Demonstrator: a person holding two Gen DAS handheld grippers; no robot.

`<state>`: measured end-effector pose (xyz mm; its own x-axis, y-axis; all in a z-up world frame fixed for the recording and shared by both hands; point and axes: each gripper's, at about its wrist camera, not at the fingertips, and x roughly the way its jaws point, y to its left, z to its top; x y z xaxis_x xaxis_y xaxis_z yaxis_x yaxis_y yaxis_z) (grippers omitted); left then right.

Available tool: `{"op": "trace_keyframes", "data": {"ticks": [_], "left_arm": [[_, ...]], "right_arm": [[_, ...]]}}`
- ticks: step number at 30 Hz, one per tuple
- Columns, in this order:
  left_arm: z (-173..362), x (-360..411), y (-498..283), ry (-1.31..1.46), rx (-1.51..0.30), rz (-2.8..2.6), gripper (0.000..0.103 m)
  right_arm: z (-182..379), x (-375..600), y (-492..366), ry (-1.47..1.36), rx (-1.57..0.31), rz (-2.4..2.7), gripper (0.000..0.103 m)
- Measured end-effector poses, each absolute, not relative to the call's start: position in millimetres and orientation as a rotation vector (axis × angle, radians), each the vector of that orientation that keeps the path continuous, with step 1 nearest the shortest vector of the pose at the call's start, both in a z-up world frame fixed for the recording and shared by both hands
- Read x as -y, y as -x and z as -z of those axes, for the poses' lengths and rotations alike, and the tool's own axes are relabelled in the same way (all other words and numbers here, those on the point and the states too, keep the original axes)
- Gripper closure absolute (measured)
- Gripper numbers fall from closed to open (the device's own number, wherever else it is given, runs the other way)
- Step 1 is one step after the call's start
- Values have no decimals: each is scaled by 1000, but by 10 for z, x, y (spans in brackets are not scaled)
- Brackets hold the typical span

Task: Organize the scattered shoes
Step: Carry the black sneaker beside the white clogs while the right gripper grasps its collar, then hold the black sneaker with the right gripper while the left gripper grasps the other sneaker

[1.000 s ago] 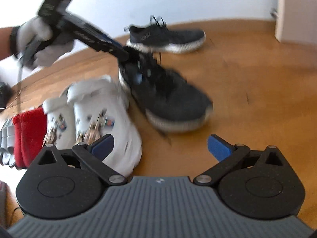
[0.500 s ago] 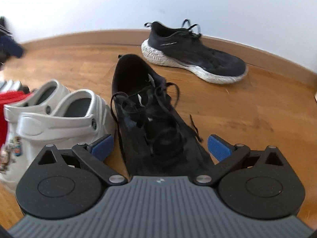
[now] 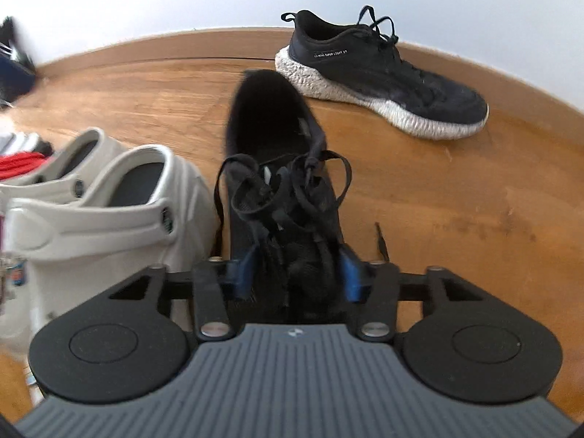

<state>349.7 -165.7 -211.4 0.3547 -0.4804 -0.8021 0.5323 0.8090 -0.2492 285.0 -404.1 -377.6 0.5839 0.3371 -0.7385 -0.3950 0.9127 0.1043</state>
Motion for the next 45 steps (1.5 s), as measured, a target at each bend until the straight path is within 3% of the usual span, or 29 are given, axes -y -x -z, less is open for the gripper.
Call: {"op": "trace_keyframes", "data": {"ticks": [3,5,9,11,12,14,15,16,18,20,21,23,25,26,29,34,40,44,45], "left_arm": [[2153,1688,-3541,-41,-1022,639,27],[2185,1712,-3572,-25,-1036,621,27],[2180,1760,-3600,-13,-1037,617,27],[2177,1779,-3607,-21,-1035,611,27],[2177,1787,-3613,-22,-1037,608,27],[2175,1794,-3615,-30,-1044,591,27],[2167,1794,-3611,-33,-1044,590,27],[2147,1787,-3594,-40,-1040,592,27],[2139,1758,-3570,-45,-1035,592,26],[2141,1745,-3585,-43,-1038,583,25],[2143,1741,-3602,-38,-1042,573,25],[2144,1735,-3639,-27,-1048,556,25],[2106,1768,-3689,-21,-1032,558,24],[2088,1819,-3737,-31,-1020,567,24],[2054,1973,-3884,-61,-982,586,13],[2142,2515,-4440,-123,-880,567,10],[2542,3309,-5231,-236,-892,530,8],[2960,3764,-5419,-563,-840,502,16],[3049,3816,-5410,-627,-839,509,31]], "right_arm": [[3745,4148,-2752,39,-855,-426,75],[3731,4207,-2723,37,-851,-427,87],[3726,4316,-2703,66,-855,-448,88],[3729,4366,-2721,39,-864,-453,81],[3714,4392,-2734,8,-876,-456,72],[3661,4460,-2763,-108,-872,-455,41],[3635,4495,-2777,-167,-868,-454,15],[3600,4495,-2754,-192,-832,-443,0],[3603,4426,-2801,-173,-817,-424,1],[3643,4327,-2889,-130,-831,-403,9],[3735,4218,-2943,-69,-863,-393,44],[3849,4065,-2949,60,-870,-410,48],[3825,4090,-2880,116,-844,-474,64],[3814,4107,-2885,112,-847,-481,65],[3809,4295,-2821,89,-906,-545,63],[3714,4352,-2705,43,-932,-527,30],[3420,4640,-2315,-87,-782,-455,22],[3416,4782,-2105,-116,-772,-419,21],[3438,4809,-2060,-116,-782,-414,21]]}}
